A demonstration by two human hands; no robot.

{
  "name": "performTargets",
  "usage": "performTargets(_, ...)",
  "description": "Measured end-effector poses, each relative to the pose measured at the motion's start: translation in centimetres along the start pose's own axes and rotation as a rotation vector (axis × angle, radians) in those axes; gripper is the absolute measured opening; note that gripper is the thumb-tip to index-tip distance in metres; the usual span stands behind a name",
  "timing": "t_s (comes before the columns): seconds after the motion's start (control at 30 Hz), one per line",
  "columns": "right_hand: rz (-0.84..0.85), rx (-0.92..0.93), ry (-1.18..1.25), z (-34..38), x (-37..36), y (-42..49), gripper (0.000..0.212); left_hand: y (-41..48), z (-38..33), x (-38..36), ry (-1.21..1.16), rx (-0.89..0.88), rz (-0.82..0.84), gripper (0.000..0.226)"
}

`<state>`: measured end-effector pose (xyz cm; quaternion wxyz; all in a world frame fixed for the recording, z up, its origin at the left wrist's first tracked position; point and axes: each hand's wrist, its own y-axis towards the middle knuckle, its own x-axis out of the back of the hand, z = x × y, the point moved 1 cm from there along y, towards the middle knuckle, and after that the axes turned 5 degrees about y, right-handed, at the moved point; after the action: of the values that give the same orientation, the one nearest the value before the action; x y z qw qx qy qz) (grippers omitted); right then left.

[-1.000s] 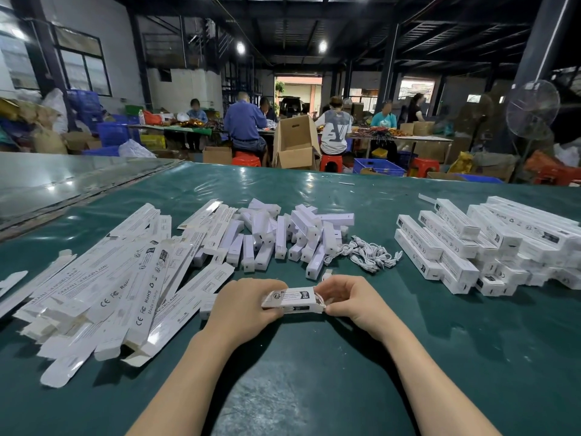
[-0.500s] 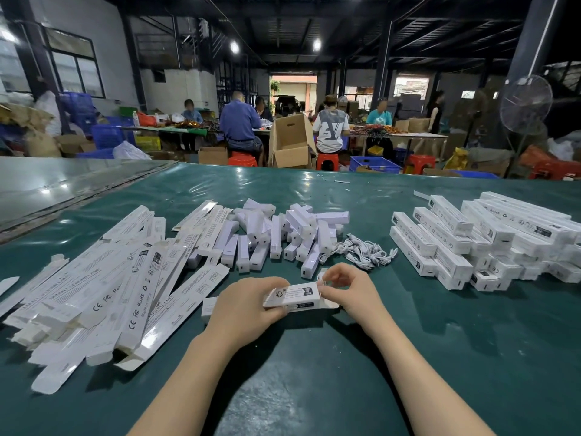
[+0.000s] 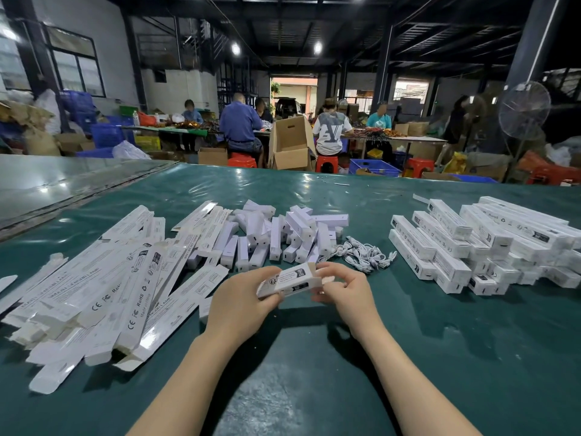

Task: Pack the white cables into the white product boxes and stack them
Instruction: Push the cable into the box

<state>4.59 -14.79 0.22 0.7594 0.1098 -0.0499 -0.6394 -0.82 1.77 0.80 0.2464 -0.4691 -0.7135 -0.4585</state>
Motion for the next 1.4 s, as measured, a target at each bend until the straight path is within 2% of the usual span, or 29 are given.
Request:
performTargets(0.1,-0.012,0.080,-0.195,-0.18,-0.30,-0.15,0.034,0.11,-0.01,-0.15,0.024,-0.015,0.034,0.039)
performTargets(0.33,-0.047,0.047,-0.097,-0.39,-0.01,0.19,0.035,0.22,0.01,-0.39,0.061,-0.021,0.027,0.038)
performTargets(0.63,0.035,0.004,-0.258,-0.80,0.02,0.62,0.032,0.06,-0.18,-0.74,0.091,-0.025,0.008,0.039)
performTargets(0.7,0.045,0.038,-0.322,-0.78,0.04,0.64,0.031,0.06,-0.10,-0.72,0.088,-0.020,0.000,0.038)
performTargets(0.83,0.111,0.163,-0.603,-0.60,0.38,0.51,0.018,0.04,-0.05,-0.79,0.109,-0.040,0.030,0.037)
performTargets(0.9,0.101,0.225,-0.652,-0.53,0.32,0.47,0.014,0.07,0.00,-0.77,0.101,-0.039,0.031,0.036)
performTargets(1.0,0.023,0.253,-0.534,-0.38,-0.09,0.33,0.025,0.12,0.07,-0.70,0.077,-0.032,0.019,0.036)
performTargets(1.07,-0.011,0.170,-0.353,-0.30,-0.28,0.33,0.034,0.11,0.11,-0.64,0.079,-0.030,0.023,0.038)
performTargets(1.13,-0.026,0.042,-0.118,-0.23,-0.22,0.37,0.027,0.17,0.13,-0.54,0.067,-0.025,0.013,0.038)
performTargets(1.23,0.039,-0.146,0.219,-0.04,-0.50,0.29,0.008,0.19,0.04,-0.31,0.059,-0.031,-0.013,0.035)
performTargets(1.3,0.077,-0.190,0.292,0.03,-0.54,0.27,0.009,0.18,0.02,-0.32,0.053,-0.040,-0.024,0.033)
performTargets(1.4,0.083,-0.186,0.251,0.01,-0.38,0.24,0.011,0.05,-0.05,-0.49,0.051,-0.052,-0.033,0.036)
